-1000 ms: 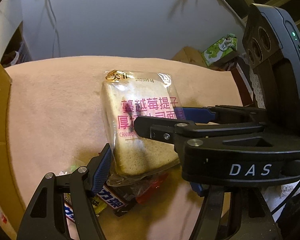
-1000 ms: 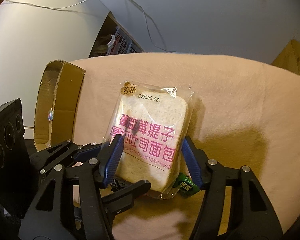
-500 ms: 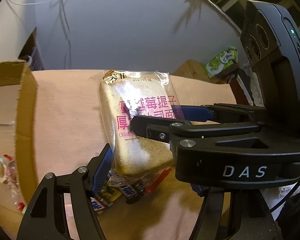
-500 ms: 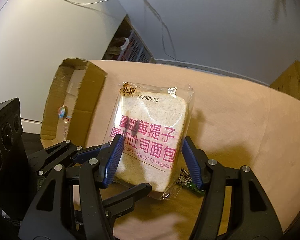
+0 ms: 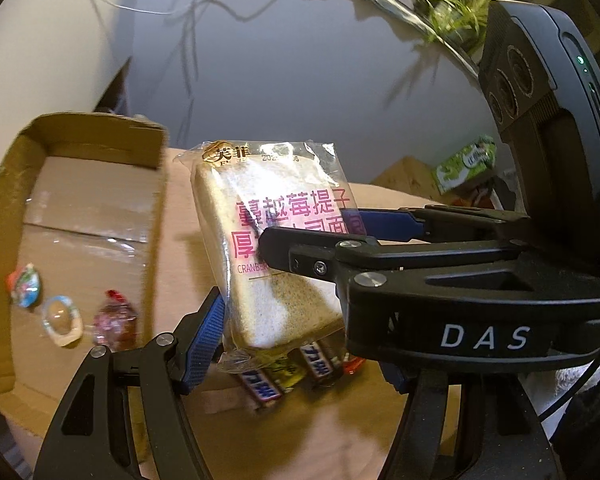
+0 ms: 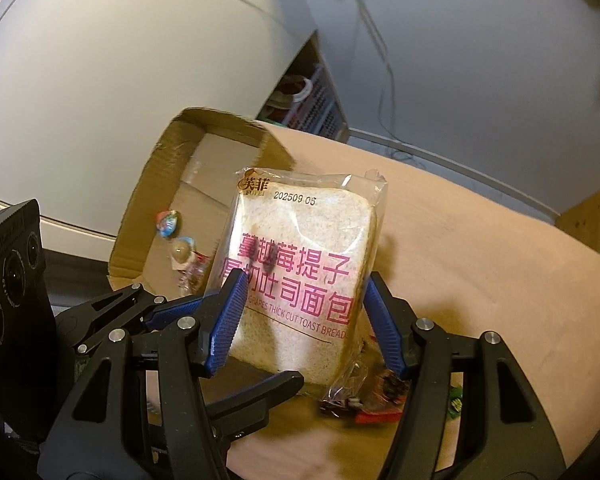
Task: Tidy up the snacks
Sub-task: 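Clamp the toast loaf between both tools and lift it toward the box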
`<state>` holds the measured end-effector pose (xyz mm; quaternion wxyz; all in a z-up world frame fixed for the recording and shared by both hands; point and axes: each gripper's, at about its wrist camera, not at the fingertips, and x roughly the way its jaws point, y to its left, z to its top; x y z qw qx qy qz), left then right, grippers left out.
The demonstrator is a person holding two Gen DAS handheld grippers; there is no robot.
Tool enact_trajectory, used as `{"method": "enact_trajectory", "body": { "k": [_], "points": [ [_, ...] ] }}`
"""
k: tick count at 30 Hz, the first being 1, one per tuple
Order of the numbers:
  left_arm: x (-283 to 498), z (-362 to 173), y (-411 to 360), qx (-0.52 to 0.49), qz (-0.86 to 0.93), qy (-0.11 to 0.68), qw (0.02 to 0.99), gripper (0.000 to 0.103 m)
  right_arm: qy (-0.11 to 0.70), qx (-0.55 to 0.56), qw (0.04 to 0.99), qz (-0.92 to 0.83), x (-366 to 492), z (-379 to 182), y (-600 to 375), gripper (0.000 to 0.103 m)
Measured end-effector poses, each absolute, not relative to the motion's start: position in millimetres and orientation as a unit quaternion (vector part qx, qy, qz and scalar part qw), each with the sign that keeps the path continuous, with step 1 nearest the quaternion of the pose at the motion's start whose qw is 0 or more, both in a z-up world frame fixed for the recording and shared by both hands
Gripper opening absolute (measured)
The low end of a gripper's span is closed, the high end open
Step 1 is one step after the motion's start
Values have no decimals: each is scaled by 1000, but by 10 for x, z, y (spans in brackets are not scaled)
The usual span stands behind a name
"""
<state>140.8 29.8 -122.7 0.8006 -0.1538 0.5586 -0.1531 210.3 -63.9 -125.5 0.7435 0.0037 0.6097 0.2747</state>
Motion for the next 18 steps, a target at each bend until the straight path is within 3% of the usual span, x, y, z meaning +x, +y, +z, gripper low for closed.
{"method": "enact_trajectory", "body": {
  "k": [18],
  "points": [
    [1224, -1288, 1139, -198, -79, 545, 811, 66, 609, -42, 719, 333, 2126, -1311, 360, 63]
  ]
}}
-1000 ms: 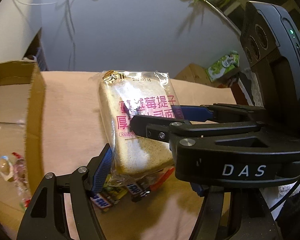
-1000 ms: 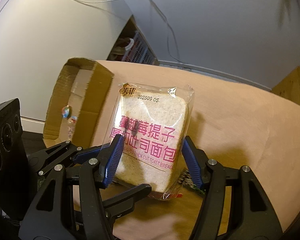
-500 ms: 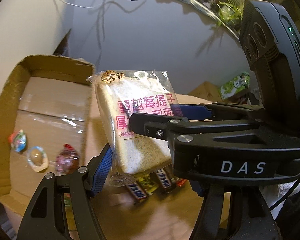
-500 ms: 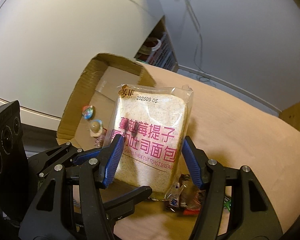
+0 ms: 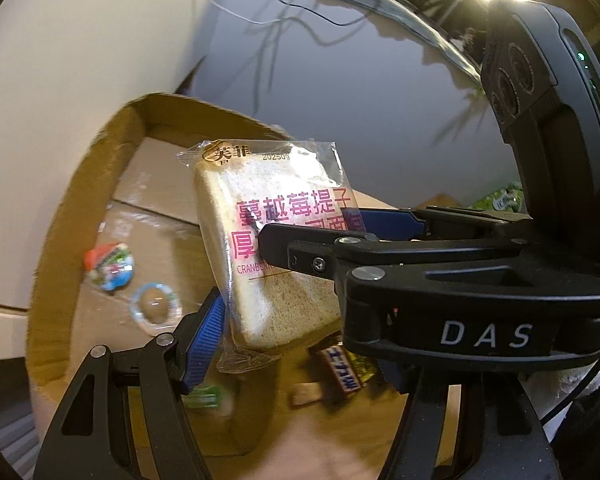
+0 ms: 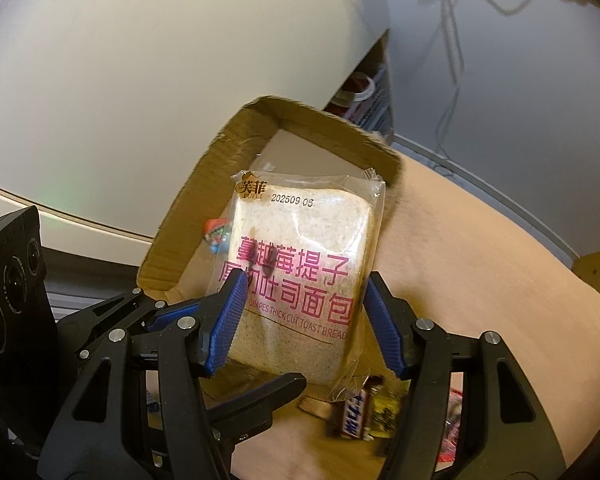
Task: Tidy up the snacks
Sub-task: 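Clamp the toast loaf between both tools and lift it toward the box, then open both tools to drop the toast loaf into the box and withdraw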
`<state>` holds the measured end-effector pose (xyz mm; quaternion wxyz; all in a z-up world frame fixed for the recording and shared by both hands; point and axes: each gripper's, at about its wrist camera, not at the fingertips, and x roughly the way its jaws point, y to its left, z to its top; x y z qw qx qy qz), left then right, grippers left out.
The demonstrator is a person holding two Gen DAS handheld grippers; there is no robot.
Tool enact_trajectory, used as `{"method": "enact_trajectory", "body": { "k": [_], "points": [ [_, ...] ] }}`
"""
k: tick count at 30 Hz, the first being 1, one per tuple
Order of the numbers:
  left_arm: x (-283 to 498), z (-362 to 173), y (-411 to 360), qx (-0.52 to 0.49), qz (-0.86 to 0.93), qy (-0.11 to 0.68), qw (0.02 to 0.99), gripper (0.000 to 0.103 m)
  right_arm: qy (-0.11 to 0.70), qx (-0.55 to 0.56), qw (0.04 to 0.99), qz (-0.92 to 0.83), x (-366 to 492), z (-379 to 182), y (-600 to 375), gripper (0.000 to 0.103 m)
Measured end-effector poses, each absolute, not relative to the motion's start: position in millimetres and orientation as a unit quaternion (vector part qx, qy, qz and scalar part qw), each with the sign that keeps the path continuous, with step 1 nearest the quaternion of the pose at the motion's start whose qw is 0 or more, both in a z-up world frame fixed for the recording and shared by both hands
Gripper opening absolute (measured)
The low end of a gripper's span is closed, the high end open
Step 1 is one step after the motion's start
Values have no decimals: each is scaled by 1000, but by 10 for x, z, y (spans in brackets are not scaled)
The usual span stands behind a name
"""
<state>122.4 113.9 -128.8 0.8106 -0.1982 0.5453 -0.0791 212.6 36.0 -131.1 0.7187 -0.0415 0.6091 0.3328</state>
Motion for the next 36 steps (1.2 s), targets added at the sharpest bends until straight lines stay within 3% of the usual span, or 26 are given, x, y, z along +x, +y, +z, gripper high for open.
{"method": "enact_trajectory", "body": {
  "k": [18, 36],
  "points": [
    [1135, -1396, 1517, -204, -30, 545, 813, 66, 614, -58, 700, 361, 2007, -1375, 742, 63],
    [941, -1243, 1494, -178, -12, 533, 827, 66, 597, -57, 736, 314, 2041, -1209, 135, 63]
  ]
}}
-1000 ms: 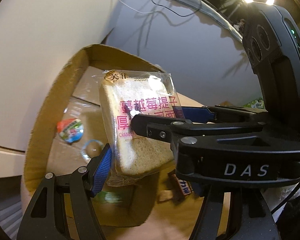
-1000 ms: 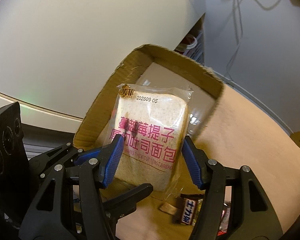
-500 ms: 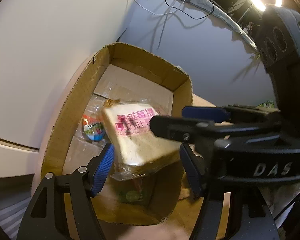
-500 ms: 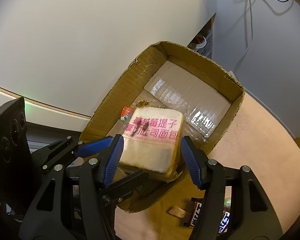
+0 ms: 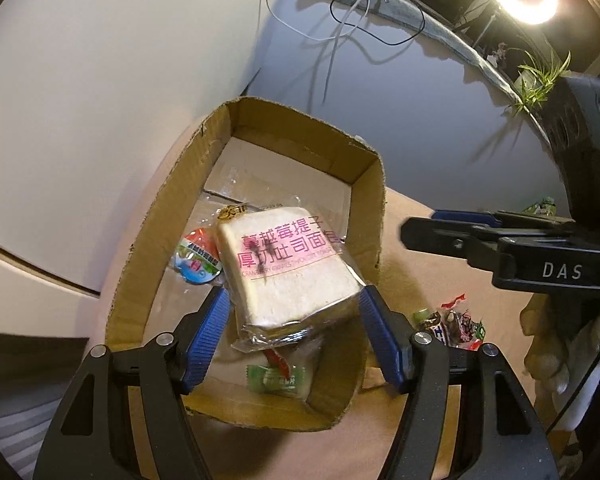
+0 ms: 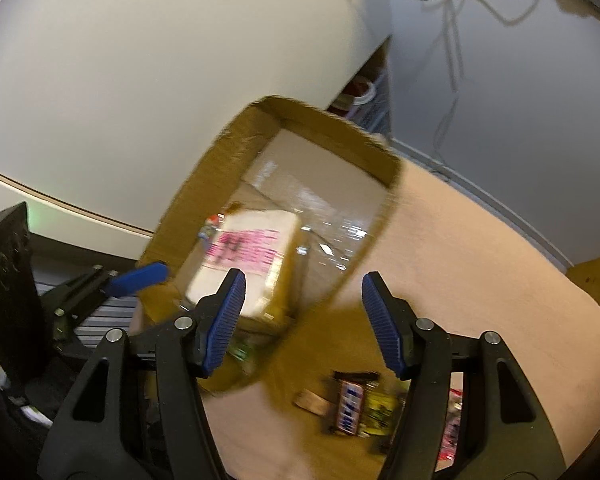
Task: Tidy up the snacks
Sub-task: 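Open both tools to drop the toast loaf into the box and withdraw, then close left tool on a blue-white chocolate bar while right tool grips the red-ended bagged chocolate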
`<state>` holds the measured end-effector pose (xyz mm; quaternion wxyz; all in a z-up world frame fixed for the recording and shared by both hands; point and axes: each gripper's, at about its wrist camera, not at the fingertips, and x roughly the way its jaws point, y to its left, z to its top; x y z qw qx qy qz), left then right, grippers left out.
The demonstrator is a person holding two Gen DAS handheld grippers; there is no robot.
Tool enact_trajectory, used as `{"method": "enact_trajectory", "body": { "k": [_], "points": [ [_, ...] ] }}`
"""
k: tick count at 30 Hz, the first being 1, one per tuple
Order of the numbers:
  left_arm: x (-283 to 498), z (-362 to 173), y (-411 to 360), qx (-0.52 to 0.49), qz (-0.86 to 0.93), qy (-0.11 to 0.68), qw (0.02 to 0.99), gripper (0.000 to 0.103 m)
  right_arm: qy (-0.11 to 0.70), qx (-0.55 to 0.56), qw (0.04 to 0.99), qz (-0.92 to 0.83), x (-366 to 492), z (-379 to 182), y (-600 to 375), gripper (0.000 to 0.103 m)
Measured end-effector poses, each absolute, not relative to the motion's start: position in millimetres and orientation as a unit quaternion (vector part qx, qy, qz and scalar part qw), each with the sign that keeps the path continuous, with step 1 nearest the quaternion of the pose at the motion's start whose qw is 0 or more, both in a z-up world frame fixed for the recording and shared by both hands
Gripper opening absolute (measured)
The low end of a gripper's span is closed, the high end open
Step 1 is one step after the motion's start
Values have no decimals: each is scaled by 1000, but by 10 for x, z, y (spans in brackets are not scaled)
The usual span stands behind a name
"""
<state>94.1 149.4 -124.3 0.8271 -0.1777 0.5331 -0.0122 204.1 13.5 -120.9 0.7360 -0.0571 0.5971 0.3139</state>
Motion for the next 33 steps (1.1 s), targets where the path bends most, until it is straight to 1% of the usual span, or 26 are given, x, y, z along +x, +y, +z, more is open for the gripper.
{"method": "enact_trajectory", "body": {
  "k": [11, 17, 20, 22, 23, 25, 28, 33],
  "points": [
    [819, -1152, 1100, -161, -47, 531, 830, 66, 602, -51, 755, 256, 1916, -1285, -752, 64],
    [749, -1203, 798, -150, -71, 540, 825, 66, 601, -73, 763, 227, 1702, -1359, -1150, 64],
    [692, -1260, 642, -144, -81, 546, 821, 63, 605, -70, 764, 213, 1613, -1431, -1348, 64],
    [661, -1315, 560, -146, -89, 553, 816, 58, 610, -62, 763, 206, 1578, -1489, -1454, 64],
    [650, -1349, 513, -146, -93, 557, 812, 56, 611, -58, 763, 203, 1564, -1510, -1478, 64],
    [636, -1408, 426, -141, -98, 565, 807, 49, 615, -49, 762, 199, 1548, -1558, -1545, 64],
    [634, -1495, 289, -136, -110, 578, 797, 40, 620, -43, 757, 200, 1523, -1629, -1580, 64],
    [707, -1600, 128, -135, -112, 594, 785, 38, 626, -52, 749, 209, 1495, -1732, -1514, 64]
  ]
}}
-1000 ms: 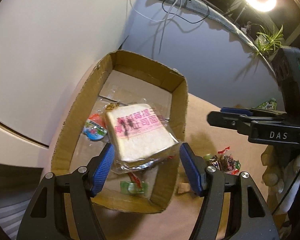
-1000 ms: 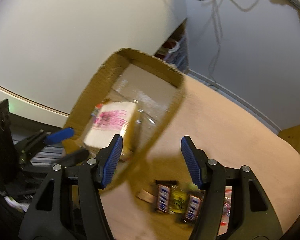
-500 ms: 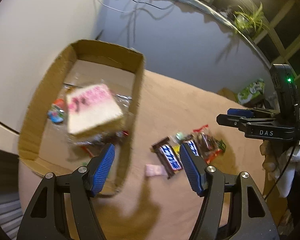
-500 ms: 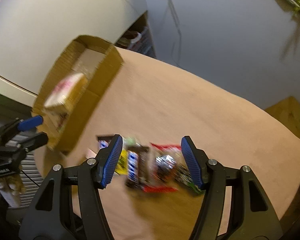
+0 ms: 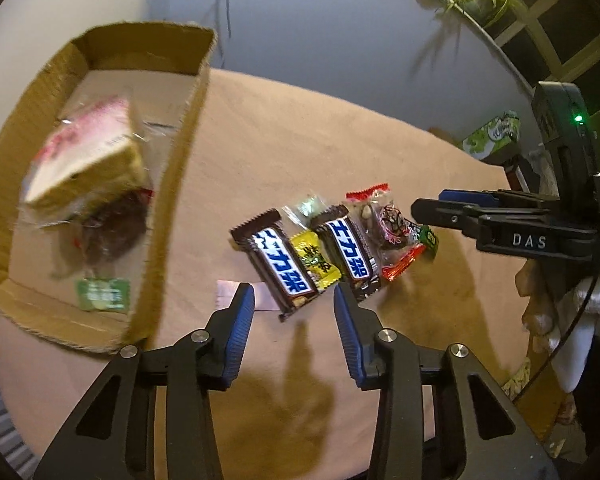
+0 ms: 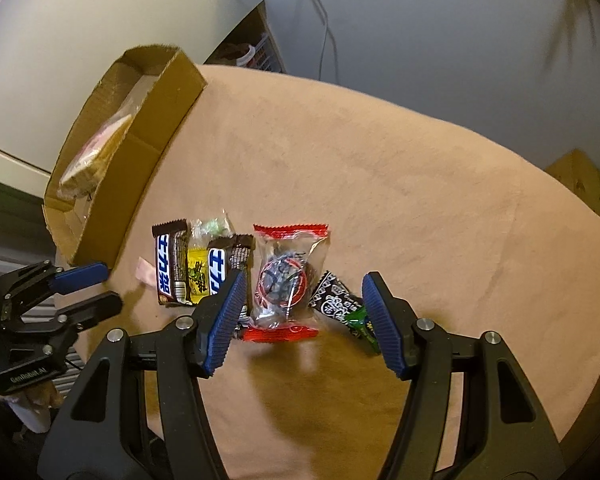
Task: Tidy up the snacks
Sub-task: 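Close left tool on a blue-white chocolate bar while right tool grips the red-ended bagged chocolate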
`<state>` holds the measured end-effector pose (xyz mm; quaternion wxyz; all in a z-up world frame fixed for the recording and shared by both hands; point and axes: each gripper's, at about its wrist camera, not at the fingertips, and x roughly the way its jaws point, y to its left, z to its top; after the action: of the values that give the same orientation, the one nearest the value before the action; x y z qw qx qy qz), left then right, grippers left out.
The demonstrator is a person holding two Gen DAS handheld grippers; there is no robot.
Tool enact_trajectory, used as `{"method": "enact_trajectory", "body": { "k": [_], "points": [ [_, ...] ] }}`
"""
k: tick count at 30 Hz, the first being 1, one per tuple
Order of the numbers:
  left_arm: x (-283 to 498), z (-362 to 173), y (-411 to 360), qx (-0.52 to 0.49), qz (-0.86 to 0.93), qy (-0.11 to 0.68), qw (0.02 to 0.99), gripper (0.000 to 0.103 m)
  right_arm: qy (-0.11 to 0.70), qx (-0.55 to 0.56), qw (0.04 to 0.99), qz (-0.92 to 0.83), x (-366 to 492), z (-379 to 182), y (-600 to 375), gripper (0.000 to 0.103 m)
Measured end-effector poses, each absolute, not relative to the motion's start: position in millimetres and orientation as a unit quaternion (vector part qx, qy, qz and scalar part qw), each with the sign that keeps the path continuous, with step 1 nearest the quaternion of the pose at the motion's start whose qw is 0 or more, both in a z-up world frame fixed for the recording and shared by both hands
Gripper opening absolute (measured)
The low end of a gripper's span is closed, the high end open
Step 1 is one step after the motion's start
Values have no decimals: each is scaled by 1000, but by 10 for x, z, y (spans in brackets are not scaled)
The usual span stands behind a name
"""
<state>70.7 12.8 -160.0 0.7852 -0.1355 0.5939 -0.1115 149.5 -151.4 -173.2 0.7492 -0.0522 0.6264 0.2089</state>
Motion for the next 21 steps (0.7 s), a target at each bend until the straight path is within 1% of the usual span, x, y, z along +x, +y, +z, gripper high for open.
{"method": "enact_trajectory", "body": {
  "k": [6, 13, 21],
  "points": [
    [848, -1766, 17, -134, -91, 618, 770, 38, 633, -64, 742, 213, 1503, -1843, -1397, 60],
    [973, -1923, -3, -149, -77, 628, 760, 38, 642, -66, 734, 209, 1545, -1969, -1323, 59],
    [1058, -2031, -83, -120, -67, 633, 762, 38, 649, -86, 729, 200, 1596, -2089, -1216, 59]
  ]
}}
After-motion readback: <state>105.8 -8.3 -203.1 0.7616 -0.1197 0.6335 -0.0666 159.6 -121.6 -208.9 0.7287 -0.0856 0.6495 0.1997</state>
